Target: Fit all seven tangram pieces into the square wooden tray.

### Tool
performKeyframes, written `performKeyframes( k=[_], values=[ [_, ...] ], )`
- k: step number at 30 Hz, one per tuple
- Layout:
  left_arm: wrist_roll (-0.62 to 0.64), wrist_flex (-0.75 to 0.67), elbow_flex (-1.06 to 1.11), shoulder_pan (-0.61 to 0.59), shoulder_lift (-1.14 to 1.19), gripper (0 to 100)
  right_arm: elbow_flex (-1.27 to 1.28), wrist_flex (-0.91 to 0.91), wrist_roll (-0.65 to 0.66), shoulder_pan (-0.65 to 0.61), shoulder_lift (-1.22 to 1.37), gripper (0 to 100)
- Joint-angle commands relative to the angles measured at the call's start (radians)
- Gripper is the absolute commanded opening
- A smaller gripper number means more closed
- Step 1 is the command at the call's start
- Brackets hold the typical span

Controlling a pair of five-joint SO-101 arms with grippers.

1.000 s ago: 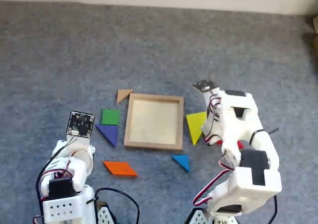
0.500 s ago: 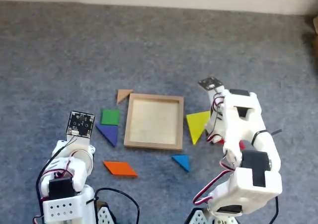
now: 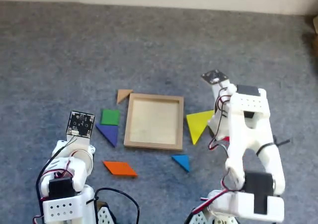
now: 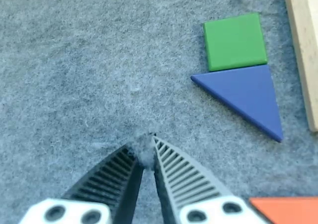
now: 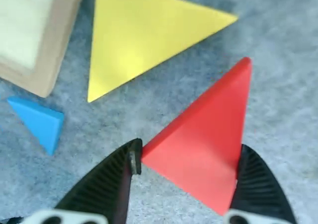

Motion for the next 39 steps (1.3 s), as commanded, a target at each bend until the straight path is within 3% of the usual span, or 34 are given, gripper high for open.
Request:
performKeyframes(
  k=[1,3,9,15,21,33,39],
  values=[
    [0.005,0.005,0.021,-0.010,-0.028,1,-0.019,0.008,0.005,-0.024,-0.128,21.4],
    [0.005,0.005,0.021,-0.010,-0.028,1,-0.019,0.010,-0.020,-0.053,-0.151,21.4],
    [0.005,0.005,0.021,-0.010,-0.028,1,-0.028,0.013,-0.308,-0.197,-0.157,21.4],
    [0.005,0.005,0.021,-0.010,-0.028,1,-0.028,0.010,-0.497,-0.346,-0.157,21.4],
    [0.005,0.005,0.021,-0.010,-0.028,1,-0.028,-0.036,-0.615,-0.496,-0.154,21.4],
    [0.005,0.005,0.021,-0.010,-0.028,1,-0.030,-0.246,-0.884,-0.595,-0.154,21.4],
    [0.005,0.005,0.021,-0.010,-0.028,1,-0.024,-0.337,-0.941,-0.616,-0.151,21.4]
  ],
)
